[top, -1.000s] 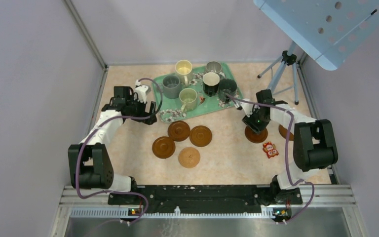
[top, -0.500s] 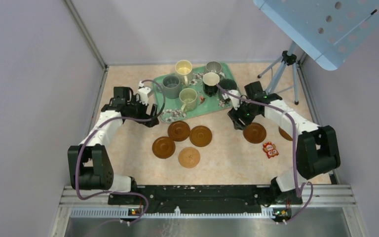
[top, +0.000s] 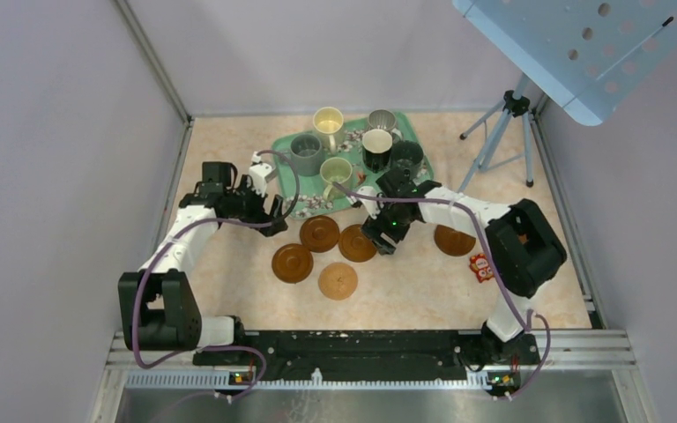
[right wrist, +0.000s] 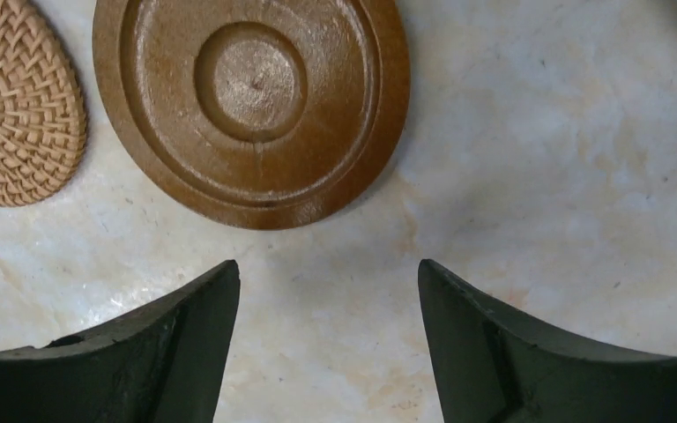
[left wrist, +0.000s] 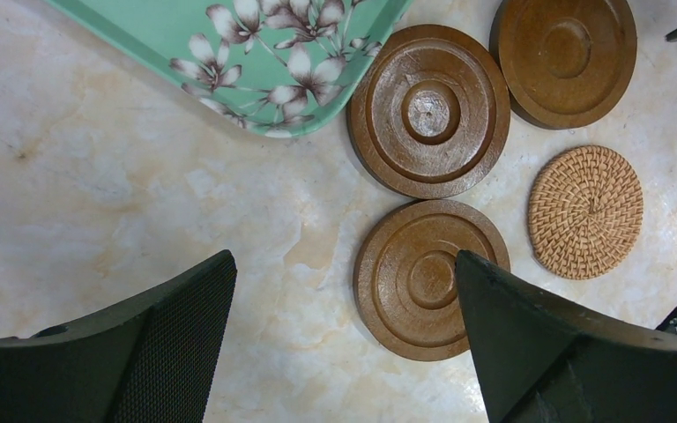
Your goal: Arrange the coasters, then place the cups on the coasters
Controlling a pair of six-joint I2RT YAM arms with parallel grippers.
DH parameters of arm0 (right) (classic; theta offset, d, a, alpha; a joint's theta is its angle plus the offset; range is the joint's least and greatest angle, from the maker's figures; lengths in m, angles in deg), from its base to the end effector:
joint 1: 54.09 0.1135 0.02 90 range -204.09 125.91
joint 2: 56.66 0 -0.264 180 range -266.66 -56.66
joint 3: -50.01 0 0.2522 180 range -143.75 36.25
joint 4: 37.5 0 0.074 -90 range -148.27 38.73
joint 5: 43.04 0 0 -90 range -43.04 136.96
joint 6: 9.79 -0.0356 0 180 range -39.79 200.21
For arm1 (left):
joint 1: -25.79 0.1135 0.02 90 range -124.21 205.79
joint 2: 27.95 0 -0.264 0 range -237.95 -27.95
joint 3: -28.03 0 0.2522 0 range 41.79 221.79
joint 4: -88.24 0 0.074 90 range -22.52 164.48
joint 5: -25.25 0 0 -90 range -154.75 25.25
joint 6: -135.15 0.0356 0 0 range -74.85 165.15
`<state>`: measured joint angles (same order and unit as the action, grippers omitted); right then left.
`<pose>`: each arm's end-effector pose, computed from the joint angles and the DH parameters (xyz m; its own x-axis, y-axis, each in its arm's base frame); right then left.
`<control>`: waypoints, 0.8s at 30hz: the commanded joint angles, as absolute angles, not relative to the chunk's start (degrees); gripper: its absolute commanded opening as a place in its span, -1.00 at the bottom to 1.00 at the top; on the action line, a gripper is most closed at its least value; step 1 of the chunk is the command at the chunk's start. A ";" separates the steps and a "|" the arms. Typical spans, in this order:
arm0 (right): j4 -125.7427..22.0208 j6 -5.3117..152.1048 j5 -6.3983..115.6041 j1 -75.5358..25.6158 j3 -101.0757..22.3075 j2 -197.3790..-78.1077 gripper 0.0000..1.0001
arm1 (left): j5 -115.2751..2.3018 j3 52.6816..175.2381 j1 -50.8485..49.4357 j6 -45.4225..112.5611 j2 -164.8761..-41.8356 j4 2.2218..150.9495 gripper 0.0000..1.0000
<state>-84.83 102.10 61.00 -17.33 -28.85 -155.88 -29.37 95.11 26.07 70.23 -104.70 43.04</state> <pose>0.2672 0.2104 0.1859 -0.4438 -0.7830 -0.4359 -0.8835 0.4636 0.0667 0.2675 -0.0193 0.2438 -0.6012 0.3427 -0.7219 0.6448 0.7416 -0.1850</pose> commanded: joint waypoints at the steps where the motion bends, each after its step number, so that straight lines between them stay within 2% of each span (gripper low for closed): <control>1: -78.73 98.00 57.02 -14.12 -34.01 -158.89 0.47 | -28.46 94.17 25.97 68.86 -103.91 45.34 0.97; 12: -76.66 95.88 56.25 -12.78 -39.88 -165.59 0.44 | -25.17 91.22 25.97 72.66 -103.18 49.95 0.98; 16: -76.57 96.66 56.12 -12.78 -38.83 -166.82 0.32 | -23.94 90.90 25.97 74.60 -102.54 51.03 0.94; 24: -76.25 98.31 54.00 -14.24 -32.23 -163.43 -0.10 | -22.27 89.14 23.43 78.46 -102.78 53.12 0.88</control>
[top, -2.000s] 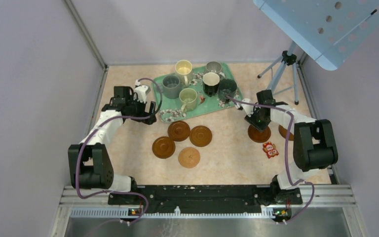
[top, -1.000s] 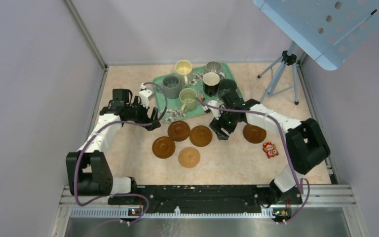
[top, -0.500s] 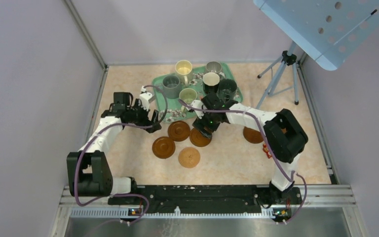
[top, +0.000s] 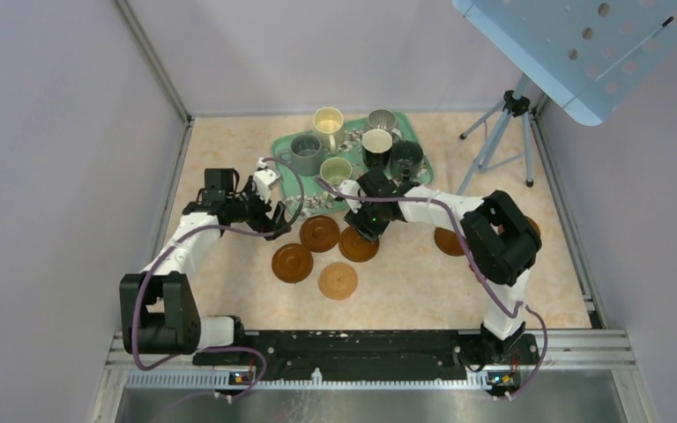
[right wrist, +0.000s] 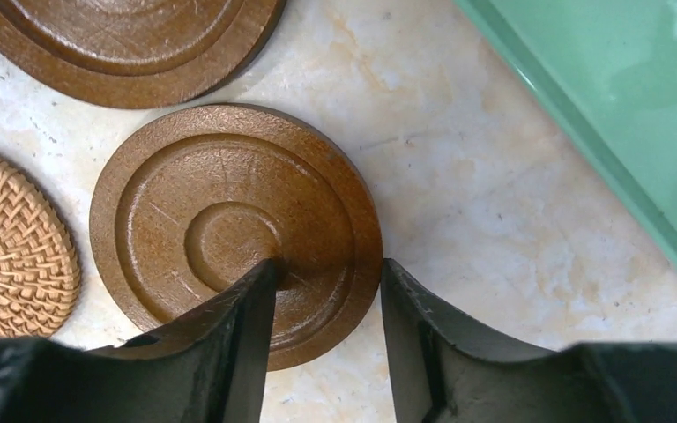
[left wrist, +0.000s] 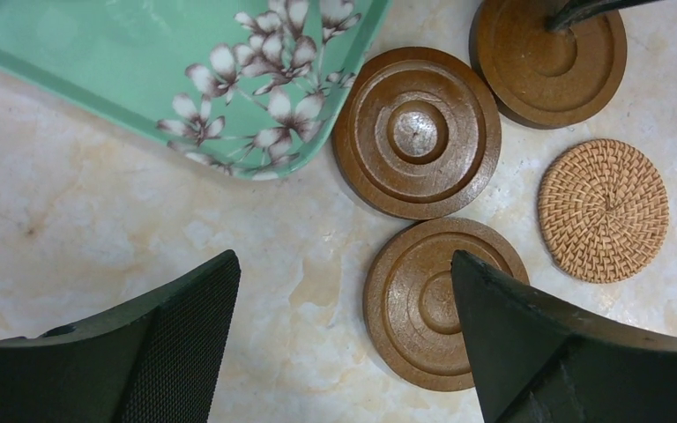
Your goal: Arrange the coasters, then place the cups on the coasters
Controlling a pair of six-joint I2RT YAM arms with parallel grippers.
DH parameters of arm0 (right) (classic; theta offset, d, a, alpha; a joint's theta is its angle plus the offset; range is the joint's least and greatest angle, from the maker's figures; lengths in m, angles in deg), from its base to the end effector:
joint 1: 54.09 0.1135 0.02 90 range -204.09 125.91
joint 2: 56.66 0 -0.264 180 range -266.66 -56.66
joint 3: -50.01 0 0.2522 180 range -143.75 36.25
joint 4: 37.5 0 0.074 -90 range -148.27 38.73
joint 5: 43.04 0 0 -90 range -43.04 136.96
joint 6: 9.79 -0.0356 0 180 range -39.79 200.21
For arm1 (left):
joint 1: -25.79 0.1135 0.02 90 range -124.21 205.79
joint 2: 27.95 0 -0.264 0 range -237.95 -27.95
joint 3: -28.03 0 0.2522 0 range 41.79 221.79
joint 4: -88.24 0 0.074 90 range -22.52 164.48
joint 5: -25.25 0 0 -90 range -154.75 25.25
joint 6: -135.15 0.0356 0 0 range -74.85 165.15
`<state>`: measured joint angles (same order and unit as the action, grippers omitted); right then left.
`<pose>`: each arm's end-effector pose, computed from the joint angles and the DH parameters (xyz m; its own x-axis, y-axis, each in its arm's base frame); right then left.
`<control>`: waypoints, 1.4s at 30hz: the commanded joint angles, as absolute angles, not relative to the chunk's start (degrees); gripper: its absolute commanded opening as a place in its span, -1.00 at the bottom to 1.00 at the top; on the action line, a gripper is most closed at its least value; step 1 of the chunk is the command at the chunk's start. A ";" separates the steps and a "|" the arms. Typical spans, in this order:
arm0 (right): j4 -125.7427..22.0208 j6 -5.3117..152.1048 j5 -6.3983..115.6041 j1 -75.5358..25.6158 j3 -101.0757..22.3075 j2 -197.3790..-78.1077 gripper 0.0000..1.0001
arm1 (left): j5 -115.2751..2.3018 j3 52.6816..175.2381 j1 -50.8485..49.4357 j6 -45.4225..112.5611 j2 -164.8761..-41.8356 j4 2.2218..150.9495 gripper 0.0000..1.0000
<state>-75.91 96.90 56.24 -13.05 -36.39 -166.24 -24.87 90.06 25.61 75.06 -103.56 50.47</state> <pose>0.2921 0.2619 0.1670 -0.4327 -0.7525 -0.4965 -0.8667 0.4989 -0.0008 0.2627 -0.0237 0.2309 -0.4761 0.3841 -0.7911 0.7386 0.6629 -0.1226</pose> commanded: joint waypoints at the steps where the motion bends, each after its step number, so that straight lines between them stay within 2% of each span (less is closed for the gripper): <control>1: -76.71 98.70 54.35 -14.95 -31.24 -162.66 -0.13 | -22.71 89.16 22.64 79.16 -103.28 53.12 0.87; 9: -78.32 101.39 55.61 -22.81 -22.31 -155.16 -0.21 | -29.28 89.74 12.28 82.65 -107.96 55.43 0.67; 18: -78.03 101.79 56.47 -27.79 -20.62 -152.24 -0.21 | -36.06 91.63 3.23 84.88 -116.15 58.52 0.39; 25: -77.13 101.10 58.18 -28.07 -21.65 -153.48 -0.21 | -39.66 91.60 -0.85 86.13 -120.12 59.72 0.26; 35: -77.10 99.53 59.70 -28.07 -24.24 -156.05 -0.21 | -41.49 94.23 -10.25 87.07 -125.31 59.45 -0.16; 42: -77.59 98.86 59.30 -28.16 -25.89 -157.21 -0.21 | -40.20 94.98 -14.95 87.35 -126.61 57.33 -0.39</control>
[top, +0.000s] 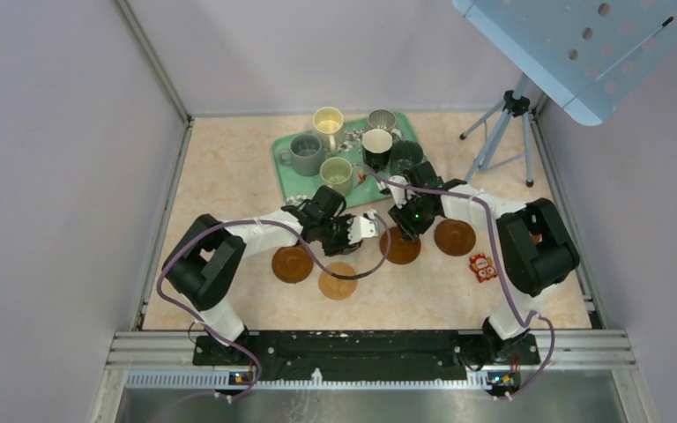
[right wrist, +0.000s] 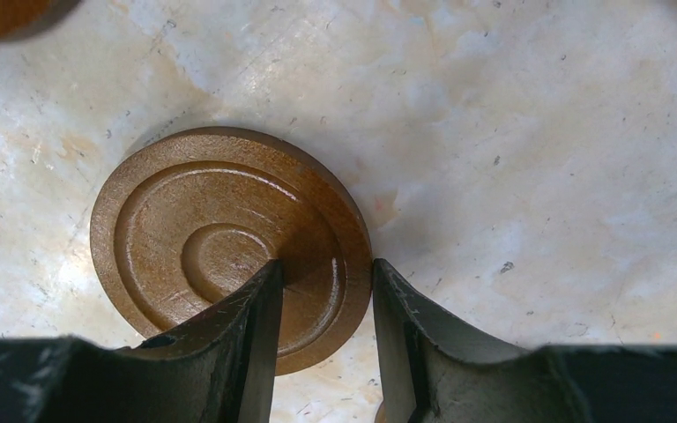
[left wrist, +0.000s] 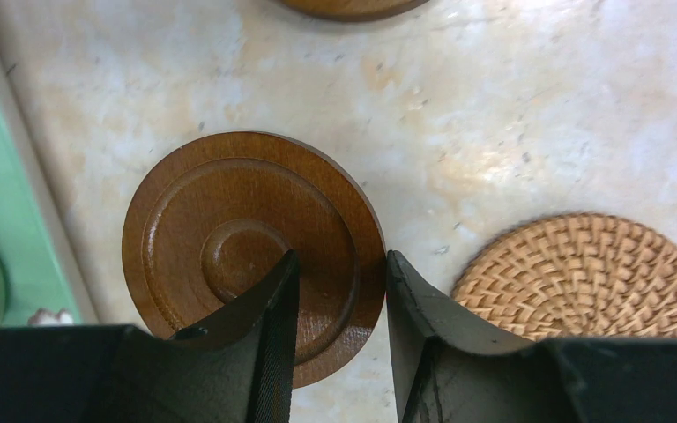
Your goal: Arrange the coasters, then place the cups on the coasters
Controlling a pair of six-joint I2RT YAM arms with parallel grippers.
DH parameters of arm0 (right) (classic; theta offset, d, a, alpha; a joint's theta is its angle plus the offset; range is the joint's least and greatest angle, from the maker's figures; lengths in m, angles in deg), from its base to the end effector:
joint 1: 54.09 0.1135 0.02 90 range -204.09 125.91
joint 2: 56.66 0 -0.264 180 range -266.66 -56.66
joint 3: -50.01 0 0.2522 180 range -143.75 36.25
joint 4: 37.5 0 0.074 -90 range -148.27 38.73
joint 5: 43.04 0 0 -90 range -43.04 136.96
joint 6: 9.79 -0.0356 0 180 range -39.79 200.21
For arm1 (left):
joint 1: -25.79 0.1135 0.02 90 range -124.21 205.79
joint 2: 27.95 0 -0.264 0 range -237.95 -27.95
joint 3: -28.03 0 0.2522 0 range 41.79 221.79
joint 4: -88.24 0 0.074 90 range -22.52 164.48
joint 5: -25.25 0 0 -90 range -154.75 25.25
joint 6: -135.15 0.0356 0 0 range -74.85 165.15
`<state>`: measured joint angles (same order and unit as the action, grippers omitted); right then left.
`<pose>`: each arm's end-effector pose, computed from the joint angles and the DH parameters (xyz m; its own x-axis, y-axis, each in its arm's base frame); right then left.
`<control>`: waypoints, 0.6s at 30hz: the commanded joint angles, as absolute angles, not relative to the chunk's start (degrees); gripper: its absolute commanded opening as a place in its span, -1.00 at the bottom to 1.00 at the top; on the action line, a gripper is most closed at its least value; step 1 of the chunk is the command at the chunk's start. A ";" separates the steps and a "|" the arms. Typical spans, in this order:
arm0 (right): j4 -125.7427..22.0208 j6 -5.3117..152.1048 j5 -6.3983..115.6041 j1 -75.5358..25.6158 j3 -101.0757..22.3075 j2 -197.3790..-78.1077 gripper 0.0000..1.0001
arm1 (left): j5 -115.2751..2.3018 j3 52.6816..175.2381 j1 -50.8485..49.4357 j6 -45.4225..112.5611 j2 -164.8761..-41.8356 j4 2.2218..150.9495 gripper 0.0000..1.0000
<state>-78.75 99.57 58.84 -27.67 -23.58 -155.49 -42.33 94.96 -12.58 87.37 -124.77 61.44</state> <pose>0.2941 0.1543 0.1670 -0.6061 -0.6633 -0.4389 -0.7524 0.6571 0.0459 0.2493 -0.2147 0.1606 0.0107 0.7838 -0.6209 0.9869 0.0919 0.1330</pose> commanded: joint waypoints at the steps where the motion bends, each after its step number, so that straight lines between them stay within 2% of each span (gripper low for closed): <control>1: -77.67 98.85 59.08 -28.16 -26.09 -157.29 -0.21 | -40.08 94.92 -15.40 87.29 -126.44 56.73 -0.41; 13: -78.33 99.55 60.79 -28.38 -27.00 -157.37 -0.19 | -41.45 89.36 -15.98 86.78 -119.83 53.00 -0.48; 18: -79.14 99.65 62.19 -27.67 -27.91 -157.35 -0.08 | -42.75 89.63 -15.96 85.47 -119.50 54.21 -0.31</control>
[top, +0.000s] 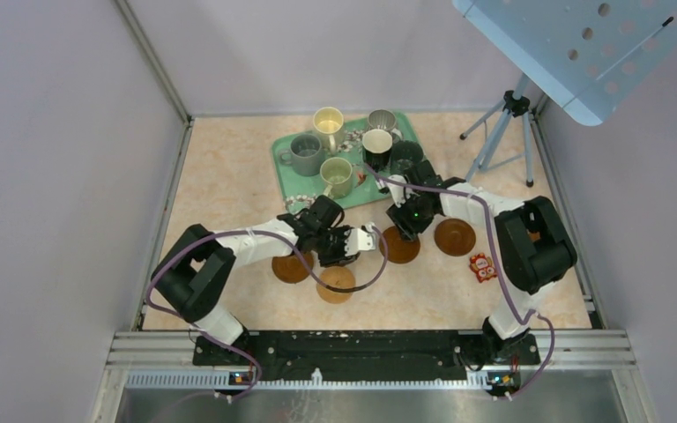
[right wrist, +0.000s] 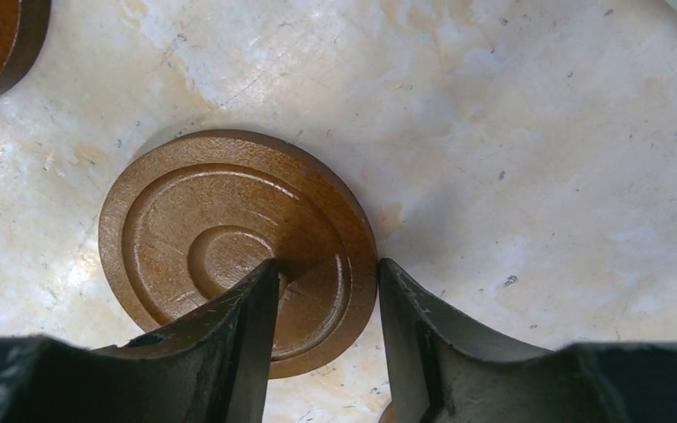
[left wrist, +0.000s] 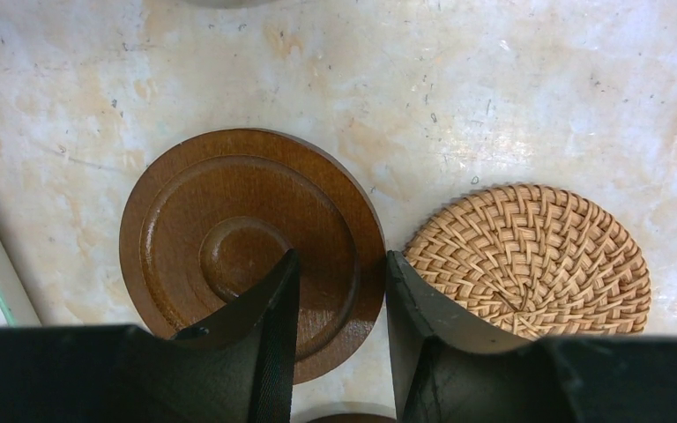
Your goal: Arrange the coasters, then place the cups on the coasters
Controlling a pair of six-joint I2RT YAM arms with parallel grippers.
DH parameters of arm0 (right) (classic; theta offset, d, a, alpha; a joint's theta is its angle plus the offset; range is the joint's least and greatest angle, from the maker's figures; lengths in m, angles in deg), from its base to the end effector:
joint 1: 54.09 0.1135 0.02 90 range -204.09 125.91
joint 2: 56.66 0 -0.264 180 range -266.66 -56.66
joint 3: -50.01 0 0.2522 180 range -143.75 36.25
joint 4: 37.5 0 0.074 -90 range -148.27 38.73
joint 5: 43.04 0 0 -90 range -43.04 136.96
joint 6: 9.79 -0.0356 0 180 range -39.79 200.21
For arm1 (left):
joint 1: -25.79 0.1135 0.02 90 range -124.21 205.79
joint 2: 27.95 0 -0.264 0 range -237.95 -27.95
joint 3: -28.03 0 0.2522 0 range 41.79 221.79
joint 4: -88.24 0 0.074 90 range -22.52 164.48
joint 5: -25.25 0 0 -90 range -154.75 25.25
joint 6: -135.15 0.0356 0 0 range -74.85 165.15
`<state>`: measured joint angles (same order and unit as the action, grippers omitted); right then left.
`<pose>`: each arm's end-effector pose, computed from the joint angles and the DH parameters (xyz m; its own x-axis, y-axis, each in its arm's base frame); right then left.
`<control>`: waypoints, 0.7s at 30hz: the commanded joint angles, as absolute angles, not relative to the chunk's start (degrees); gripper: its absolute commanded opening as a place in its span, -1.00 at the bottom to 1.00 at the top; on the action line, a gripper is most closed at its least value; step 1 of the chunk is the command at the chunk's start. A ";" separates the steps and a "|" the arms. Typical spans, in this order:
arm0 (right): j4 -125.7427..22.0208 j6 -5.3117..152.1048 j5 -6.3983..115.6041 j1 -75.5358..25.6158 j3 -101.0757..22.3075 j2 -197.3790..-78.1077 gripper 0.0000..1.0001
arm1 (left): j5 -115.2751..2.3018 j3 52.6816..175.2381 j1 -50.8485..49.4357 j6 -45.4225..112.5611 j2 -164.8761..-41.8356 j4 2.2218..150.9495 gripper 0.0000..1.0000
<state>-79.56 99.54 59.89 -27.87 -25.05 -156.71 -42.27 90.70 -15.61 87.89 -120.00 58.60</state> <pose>0.2988 0.1561 0.1668 -0.6111 -0.6606 -0.4362 -0.7536 0.6540 0.0654 0.2192 -0.2114 0.1620 0.0426 0.7985 -0.6005 0.9937 0.0287 0.1086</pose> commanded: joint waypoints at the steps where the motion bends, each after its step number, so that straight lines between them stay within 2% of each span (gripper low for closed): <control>1: -79.46 99.49 62.70 -27.56 -28.45 -157.18 -0.04 | -43.79 90.25 -15.98 84.72 -119.65 54.34 -0.23; 4: -80.42 98.96 63.69 -27.50 -30.67 -156.23 0.11 | -46.77 95.61 -14.62 79.68 -119.97 52.79 -0.02; 10: -83.29 98.42 64.12 -27.54 -36.11 -152.37 0.32 | -40.00 100.97 -4.88 77.08 -112.57 46.23 0.28; 15: -85.50 98.33 65.51 -27.54 -36.02 -148.21 0.36 | -41.29 95.62 2.67 80.16 -104.99 42.87 0.43; 21: -85.86 97.72 67.78 -27.67 -31.79 -144.20 0.37 | -44.03 86.98 10.98 82.57 -102.44 43.72 0.44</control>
<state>-85.02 98.54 65.25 -27.69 -33.77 -147.99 -42.88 92.01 7.44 80.59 -102.49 45.82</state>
